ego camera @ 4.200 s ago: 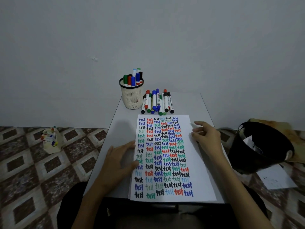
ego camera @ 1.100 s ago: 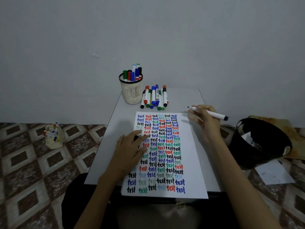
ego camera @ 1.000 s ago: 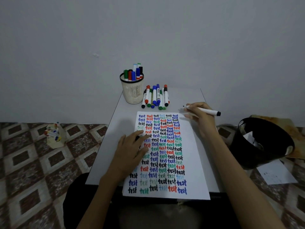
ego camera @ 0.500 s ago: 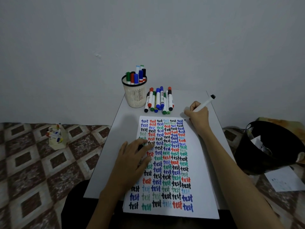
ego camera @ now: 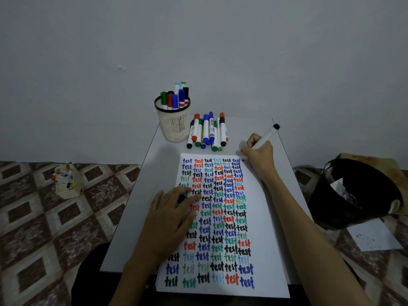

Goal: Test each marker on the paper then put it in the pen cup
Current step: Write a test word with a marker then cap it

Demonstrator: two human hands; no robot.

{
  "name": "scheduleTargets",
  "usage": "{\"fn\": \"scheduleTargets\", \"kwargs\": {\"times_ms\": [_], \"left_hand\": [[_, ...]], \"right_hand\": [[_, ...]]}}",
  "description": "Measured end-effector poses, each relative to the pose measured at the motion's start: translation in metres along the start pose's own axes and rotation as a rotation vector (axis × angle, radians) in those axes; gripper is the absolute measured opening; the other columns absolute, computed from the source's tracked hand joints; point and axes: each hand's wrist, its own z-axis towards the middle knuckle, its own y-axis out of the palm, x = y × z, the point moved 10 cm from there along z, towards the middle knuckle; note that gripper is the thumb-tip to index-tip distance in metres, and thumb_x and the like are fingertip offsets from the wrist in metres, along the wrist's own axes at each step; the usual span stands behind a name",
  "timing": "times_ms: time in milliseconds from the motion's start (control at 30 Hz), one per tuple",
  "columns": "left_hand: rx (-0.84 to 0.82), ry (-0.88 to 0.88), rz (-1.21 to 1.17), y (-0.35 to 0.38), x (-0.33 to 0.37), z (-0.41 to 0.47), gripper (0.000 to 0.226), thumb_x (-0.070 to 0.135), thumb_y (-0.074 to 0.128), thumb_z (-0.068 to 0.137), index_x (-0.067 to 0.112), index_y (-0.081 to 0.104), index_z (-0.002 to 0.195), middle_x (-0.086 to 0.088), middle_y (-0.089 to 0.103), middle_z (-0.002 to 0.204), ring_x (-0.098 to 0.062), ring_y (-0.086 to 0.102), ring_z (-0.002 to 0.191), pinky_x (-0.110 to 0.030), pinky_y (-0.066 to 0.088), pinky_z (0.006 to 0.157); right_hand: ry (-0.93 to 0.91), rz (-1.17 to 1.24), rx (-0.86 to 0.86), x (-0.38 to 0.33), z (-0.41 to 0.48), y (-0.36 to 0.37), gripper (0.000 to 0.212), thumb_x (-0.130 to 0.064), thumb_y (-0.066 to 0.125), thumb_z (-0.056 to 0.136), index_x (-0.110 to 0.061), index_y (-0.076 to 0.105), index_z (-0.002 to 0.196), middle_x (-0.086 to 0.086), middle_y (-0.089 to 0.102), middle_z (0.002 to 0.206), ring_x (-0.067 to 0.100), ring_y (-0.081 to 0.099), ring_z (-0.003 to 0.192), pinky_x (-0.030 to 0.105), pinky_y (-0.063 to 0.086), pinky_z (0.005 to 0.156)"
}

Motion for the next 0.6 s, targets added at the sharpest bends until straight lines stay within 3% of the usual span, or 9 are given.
{"fn": "scheduleTargets", "kwargs": {"times_ms": [267,600], "left_hand": [[-0.002,-0.003,0.007,-0.001,0.0016,-0.0002,0.042,0.044,0.029,0.096,0.034,0.049,0.132,0.009,0.041,0.137,-0.009,0.037,0.13,-0.048,0.017,0.115],[-0.011,-0.013,0.011,-0.0007,0.0012,-0.0003,0.043,0.044,0.028,0.096,0.033,0.049,0.131,0.009,0.042,0.137,-0.01,0.037,0.13,-0.048,0.017,0.115]], "right_hand": [[-0.011,-0.014,-0.006,0.0017,0.0006,-0.0007,0.031,0.008,0.063,0.073,-0.014,0.043,0.064,0.003,0.047,0.062,0.015,0.046,0.058,0.024,0.043,0.054],[0.0,0.039,0.035,0.0005,-0.0003,-0.007,0.036,0.013,0.059,0.074,-0.016,0.041,0.061,0.0,0.043,0.058,0.007,0.041,0.051,0.019,0.042,0.05]]}}
